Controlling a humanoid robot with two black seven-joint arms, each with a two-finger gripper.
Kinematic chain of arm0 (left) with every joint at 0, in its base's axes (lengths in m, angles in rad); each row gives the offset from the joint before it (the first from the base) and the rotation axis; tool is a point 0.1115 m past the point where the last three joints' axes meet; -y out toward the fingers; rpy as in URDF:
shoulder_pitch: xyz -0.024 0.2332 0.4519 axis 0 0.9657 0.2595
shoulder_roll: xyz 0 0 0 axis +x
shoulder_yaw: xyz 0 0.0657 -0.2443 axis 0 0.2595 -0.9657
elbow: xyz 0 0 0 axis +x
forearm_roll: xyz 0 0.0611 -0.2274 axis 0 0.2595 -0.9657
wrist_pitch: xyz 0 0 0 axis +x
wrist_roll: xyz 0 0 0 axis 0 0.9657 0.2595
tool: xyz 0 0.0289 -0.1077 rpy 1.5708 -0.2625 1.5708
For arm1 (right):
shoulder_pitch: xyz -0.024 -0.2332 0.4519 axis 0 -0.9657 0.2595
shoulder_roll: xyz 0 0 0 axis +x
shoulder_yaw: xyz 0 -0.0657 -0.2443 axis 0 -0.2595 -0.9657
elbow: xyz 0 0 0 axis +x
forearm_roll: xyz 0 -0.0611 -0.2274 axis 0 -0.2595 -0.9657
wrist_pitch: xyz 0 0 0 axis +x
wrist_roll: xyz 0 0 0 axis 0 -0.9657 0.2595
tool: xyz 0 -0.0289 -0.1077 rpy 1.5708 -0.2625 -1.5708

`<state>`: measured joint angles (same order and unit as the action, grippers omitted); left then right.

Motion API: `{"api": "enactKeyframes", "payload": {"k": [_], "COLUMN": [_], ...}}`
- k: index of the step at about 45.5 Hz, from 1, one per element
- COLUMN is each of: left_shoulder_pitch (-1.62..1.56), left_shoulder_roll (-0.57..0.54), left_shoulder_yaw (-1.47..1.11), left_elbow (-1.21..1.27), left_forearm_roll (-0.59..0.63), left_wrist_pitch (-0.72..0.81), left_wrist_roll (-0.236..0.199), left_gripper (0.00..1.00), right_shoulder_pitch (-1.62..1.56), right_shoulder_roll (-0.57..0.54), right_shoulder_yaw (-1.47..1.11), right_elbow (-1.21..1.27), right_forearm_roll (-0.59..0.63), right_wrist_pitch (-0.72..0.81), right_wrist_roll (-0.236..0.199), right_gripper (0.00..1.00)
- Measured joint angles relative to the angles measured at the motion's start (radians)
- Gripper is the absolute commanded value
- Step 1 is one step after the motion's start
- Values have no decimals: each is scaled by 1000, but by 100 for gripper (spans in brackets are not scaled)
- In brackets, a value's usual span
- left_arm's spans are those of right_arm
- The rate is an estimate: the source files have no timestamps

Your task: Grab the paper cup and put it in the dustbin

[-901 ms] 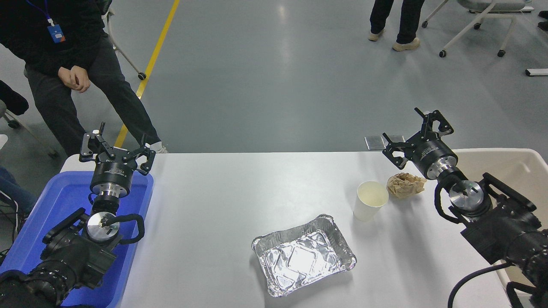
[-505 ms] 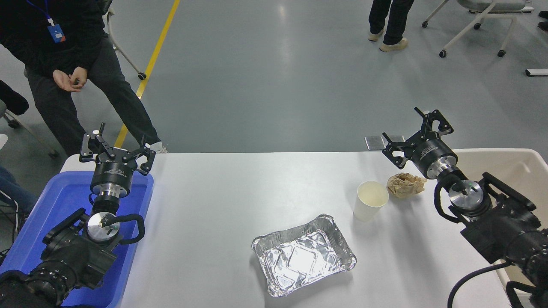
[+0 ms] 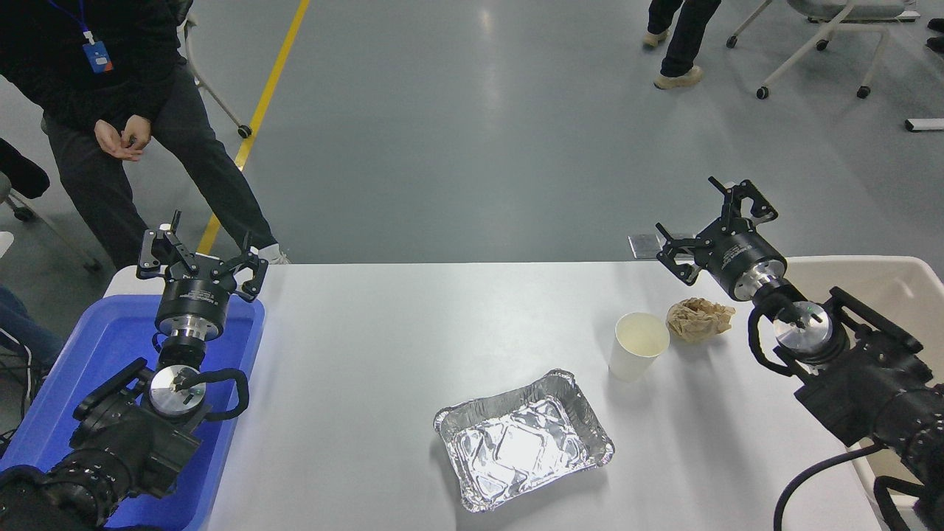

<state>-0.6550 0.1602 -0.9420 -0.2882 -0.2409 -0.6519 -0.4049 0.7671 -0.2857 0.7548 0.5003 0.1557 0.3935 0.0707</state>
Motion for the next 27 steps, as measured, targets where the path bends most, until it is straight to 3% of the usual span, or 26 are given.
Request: {"api": "enactKeyframes", "payload": {"k": [27], "left_shoulder_pitch": [0], "left_shoulder_roll": [1], "left_shoulder_yaw": [0], "left_elbow": [0], "left_forearm_roll": [0], "left_wrist_pitch": [0], "left_wrist_roll": [0], "left_gripper": [99], "right_shoulder_pitch": [145], "right_shoulder_roll": [-241], "right_shoulder_yaw": [-196], "right_elbow": [284], "right_forearm_roll": [-201], "right_wrist_pitch": [-10], "right_wrist_roll": [-29], "right_gripper": [100]}}
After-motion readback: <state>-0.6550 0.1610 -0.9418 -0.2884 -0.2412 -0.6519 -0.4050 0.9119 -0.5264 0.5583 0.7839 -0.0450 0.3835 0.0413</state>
